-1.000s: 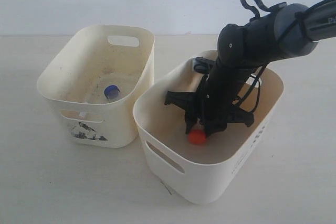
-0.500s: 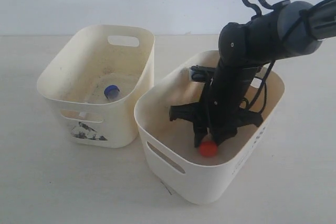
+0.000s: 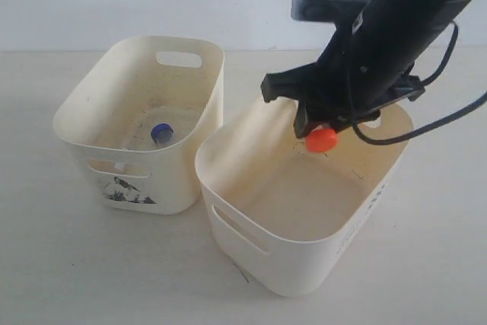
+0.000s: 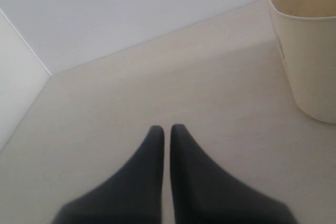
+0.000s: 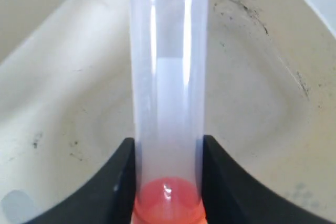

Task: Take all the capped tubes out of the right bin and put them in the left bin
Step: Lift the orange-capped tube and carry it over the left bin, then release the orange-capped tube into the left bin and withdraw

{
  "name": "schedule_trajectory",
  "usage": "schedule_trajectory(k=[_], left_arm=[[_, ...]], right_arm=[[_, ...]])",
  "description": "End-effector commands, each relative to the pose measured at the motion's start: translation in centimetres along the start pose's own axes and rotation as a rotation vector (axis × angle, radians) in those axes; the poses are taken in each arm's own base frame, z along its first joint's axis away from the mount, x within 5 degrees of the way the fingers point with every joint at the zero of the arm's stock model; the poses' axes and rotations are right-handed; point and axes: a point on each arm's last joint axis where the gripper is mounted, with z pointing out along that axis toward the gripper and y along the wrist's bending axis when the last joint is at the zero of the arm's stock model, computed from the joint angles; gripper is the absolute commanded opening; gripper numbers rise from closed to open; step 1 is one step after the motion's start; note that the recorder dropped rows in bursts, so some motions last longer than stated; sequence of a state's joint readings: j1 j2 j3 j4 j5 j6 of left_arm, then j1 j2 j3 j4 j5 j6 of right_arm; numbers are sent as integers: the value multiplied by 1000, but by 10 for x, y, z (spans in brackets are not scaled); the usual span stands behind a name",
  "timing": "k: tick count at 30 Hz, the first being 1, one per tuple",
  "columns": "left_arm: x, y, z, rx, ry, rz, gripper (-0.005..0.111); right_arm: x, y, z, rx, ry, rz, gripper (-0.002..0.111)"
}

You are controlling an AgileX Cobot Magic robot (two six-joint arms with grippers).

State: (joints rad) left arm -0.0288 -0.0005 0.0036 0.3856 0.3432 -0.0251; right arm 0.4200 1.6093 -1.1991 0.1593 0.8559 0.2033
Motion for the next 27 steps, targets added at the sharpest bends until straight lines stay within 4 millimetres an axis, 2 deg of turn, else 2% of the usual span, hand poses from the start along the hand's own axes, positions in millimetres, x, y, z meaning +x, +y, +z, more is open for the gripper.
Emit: schedule_trajectory(k=[1, 5, 9, 13, 17, 20, 23, 26, 27], left_arm=[[-1, 0, 0, 4, -7, -12, 4], [-1, 0, 0, 4, -7, -12, 4], [-1, 0, 0, 4, -7, -12, 4], [-1, 0, 0, 4, -7, -12, 4], [-1, 0, 0, 4, -7, -12, 4], [-1, 0, 0, 4, -7, -12, 4], [-1, 0, 0, 4, -7, -12, 4], [-1, 0, 0, 4, -7, -12, 4], [-1, 0, 0, 4, -7, -12, 4]], right_arm=[[2, 11, -40, -106, -128, -88, 0], [-4, 22, -64, -213, -303, -194, 0], [-13, 34, -60, -342, -388, -242, 0], [-26, 54, -32, -463, -469, -267, 0], [-37, 85, 2, -438, -536, -387, 0], [-50, 103, 29, -398, -559, -414, 3], [-59, 110, 50, -391, -547, -414, 25], [-62, 111, 60, -409, -516, -343, 66], [-62, 112, 61, -422, -501, -302, 67]])
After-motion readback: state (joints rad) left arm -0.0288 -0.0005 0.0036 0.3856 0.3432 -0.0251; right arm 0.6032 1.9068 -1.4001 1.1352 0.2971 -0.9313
